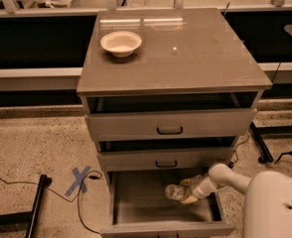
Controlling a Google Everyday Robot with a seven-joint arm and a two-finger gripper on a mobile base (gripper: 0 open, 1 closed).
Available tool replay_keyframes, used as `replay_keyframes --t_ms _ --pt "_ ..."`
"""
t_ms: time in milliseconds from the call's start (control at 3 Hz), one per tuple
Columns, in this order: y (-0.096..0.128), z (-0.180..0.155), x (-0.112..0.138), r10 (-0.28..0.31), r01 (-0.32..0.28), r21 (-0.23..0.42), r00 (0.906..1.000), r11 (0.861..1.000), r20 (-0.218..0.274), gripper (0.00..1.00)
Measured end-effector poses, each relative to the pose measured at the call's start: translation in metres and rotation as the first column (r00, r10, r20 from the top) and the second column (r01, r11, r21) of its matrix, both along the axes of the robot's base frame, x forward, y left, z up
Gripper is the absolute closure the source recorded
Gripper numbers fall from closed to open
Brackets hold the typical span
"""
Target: Place blue plastic bottle into bottom drawer
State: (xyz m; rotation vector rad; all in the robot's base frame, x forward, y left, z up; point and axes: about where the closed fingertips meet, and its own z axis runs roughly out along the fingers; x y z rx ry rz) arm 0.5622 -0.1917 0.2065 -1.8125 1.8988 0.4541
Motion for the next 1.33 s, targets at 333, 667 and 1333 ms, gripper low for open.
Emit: replay_keyframes --t_ms 333,667,1333 --pt "0.003 -0.001 0.002 -0.003 0.003 0.039 0.9999 0.999 -0.011 0.01" --pt "0.0 0.005 0.001 0.014 -0.013 0.1 0.9999 0.995 -0.005 0.0" --pt "-0.014 0.022 -0.016 0.031 -0.025 0.234 0.9992 0.972 -0.025 0.0"
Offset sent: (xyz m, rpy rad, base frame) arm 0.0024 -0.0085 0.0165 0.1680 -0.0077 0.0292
